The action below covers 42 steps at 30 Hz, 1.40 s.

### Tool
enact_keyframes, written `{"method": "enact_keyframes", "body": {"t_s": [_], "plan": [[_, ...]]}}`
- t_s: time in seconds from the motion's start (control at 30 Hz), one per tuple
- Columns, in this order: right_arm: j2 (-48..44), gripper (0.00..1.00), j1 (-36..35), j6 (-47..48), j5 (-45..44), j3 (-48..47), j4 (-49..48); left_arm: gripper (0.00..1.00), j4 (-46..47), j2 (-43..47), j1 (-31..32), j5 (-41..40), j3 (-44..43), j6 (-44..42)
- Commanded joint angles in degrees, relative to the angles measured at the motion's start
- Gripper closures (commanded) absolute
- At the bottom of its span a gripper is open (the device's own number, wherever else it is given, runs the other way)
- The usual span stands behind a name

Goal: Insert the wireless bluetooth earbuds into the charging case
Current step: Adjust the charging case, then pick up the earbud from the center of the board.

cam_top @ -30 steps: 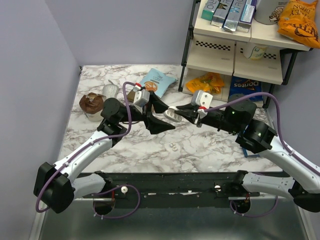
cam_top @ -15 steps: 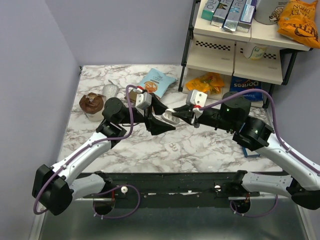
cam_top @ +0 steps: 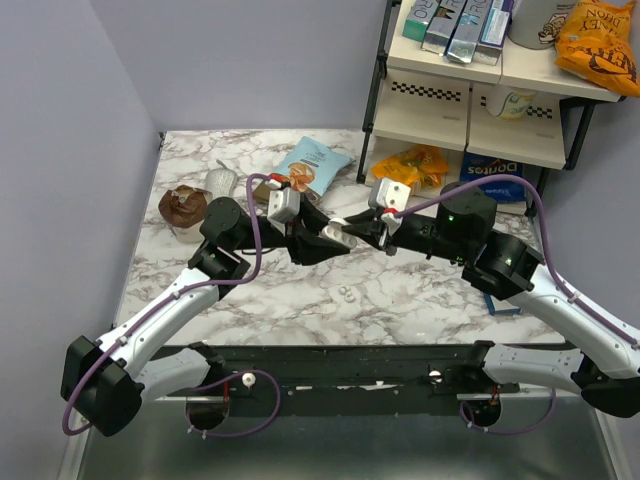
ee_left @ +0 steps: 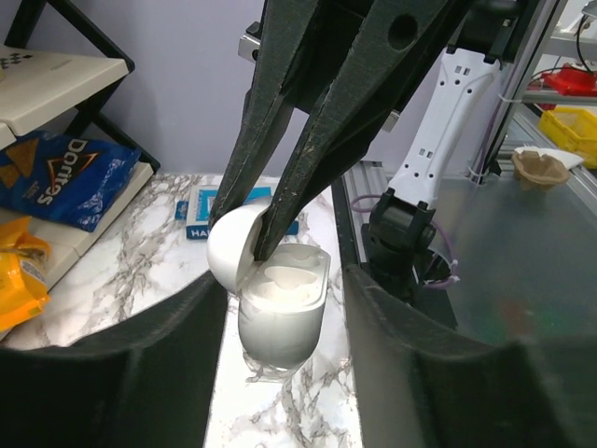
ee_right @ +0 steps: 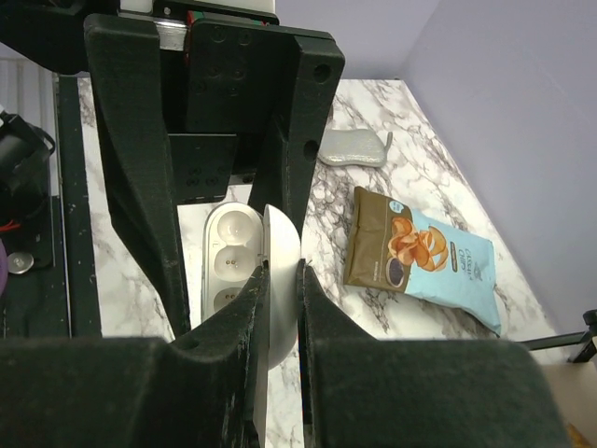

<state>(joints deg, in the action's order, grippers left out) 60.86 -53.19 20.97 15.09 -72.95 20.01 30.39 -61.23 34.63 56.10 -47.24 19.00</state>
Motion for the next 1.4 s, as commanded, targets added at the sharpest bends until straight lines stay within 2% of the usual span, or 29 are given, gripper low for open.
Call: {"method": "enact_keyframes", "body": {"t_s": [0.0,0.03,0.07,0.23,0.37,0.4,0.47,0.5,0.6,0.8,0.9,0.93,1.0,1.03,1.17,1.27,1.37], "plan": [[0.13,0.99,-0.34,-0.67,-0.06,-2.2,1.26,0.55,-0.07,0.24,0.44,-0.02,-1.01,-1.34],[0.14,0.99,-0.34,-0.67,-0.15,-2.2,1.26,0.59,-0.07,0.15,0.52,-0.02,-1.01,-1.34],[0.22,0.99,-0.34,-0.67,-0.15,-2.29,1.35,0.67,0.02,-0.03,0.52,0.07,-1.01,-1.34],[0.4,0.99,-0.42,-0.84,0.2,-2.72,1.79,0.73,1.69,-0.12,0.52,-0.11,-0.31,-0.29],[0.66,0.98,-0.25,-1.98,0.11,-3.6,1.79,0.84,4.41,0.06,0.52,-0.63,1.09,1.38],[0.84,0.82,-0.34,-2.34,-0.06,-3.87,1.87,0.87,5.54,0.15,0.52,-0.98,1.45,1.73],[0.93,0.66,-0.34,-3.57,-1.55,-4.66,1.79,0.92,6.78,0.76,0.52,-2.21,2.76,2.44],[0.93,0.53,-0.34,-3.92,-2.25,-4.92,1.26,0.94,7.66,0.94,0.52,-2.48,3.12,2.61],[0.23,0.39,-0.25,-6.03,-6.12,-5.27,0.03,1.0,8.02,2.08,0.44,-4.23,4.26,2.88],[-4.24,0.27,0.01,-10.68,-14.55,-2.82,-5.31,1.0,10.91,4.98,0.52,-9.32,8.3,4.11],[-6.97,0.25,0.8,-15.33,-21.84,2.6,-8.83,1.0,12.49,8.22,0.52,-13.72,11.46,3.85],[-8.46,0.25,1.07,-18.22,-25.51,4.2,-9.46,1.0,12.59,9.45,0.44,-17.39,12.34,3.59],[-9.44,0.25,2.91,-21.83,-28.0,9.55,-9.2,1.0,12.59,13.76,0.44,-21.09,15.07,2.27],[-9.27,0.25,3.7,-26.72,-27.84,11.58,-8.24,1.0,12.59,15.34,0.44,-23.12,15.95,1.66],[-6.21,0.29,5.38,-35.19,-24.77,20.63,-5.95,1.0,14.43,22.28,0.35,-33.13,22.35,1.21],[-0.16,0.34,5.46,-39.68,-20.73,26.43,-7.44,1.0,16.62,25.63,0.35,-35.87,25.26,1.12],[5.04,0.36,5.46,-41.62,-18.87,27.33,-7.79,1.0,19.17,26.87,0.35,-37.2,26.41,1.47]]}}
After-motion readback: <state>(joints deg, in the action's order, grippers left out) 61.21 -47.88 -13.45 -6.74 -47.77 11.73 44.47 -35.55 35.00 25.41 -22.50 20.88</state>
